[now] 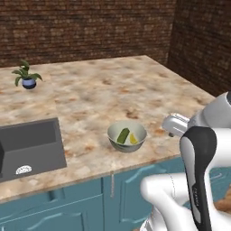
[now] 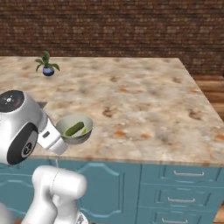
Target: Place the bowl with the lemon wedge and cucumber on the top shelf of the fridge. Place the bowl with the chicken drumsticks on the second highest shelf of the fridge.
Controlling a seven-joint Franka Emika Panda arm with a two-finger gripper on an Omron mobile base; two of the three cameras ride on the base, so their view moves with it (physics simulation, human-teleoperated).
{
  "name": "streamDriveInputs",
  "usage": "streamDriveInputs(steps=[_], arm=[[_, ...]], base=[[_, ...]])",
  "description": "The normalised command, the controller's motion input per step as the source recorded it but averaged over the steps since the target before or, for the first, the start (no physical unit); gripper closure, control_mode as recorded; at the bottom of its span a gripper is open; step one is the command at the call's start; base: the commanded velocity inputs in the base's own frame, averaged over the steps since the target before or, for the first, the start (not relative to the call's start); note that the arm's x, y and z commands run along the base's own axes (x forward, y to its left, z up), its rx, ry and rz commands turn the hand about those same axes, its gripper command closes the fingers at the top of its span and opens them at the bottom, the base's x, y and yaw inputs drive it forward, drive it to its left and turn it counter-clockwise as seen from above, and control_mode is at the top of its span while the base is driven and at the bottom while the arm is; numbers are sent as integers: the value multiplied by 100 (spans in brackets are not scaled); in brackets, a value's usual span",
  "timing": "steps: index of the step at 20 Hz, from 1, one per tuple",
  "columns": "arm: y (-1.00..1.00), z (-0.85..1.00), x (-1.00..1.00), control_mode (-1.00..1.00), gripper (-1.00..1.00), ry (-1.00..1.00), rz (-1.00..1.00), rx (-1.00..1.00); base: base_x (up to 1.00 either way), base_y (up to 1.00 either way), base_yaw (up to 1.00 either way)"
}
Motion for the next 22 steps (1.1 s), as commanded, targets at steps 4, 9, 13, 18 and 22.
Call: streamDriveInputs(steps=[4,9,13,18,22], arm=[[0,0,0,100,-100,0,0,0],[0,0,0,100,-100,0,0,0],[0,-52,58,-100,-100,23,8,0],[0,-77,89,-100,-100,35,0,3],[0,-55,77,-100,-100,16,0,6]], base=[[61,-45,29],[21,-3,9],[0,0,0],[0,0,0],[0,0,0]])
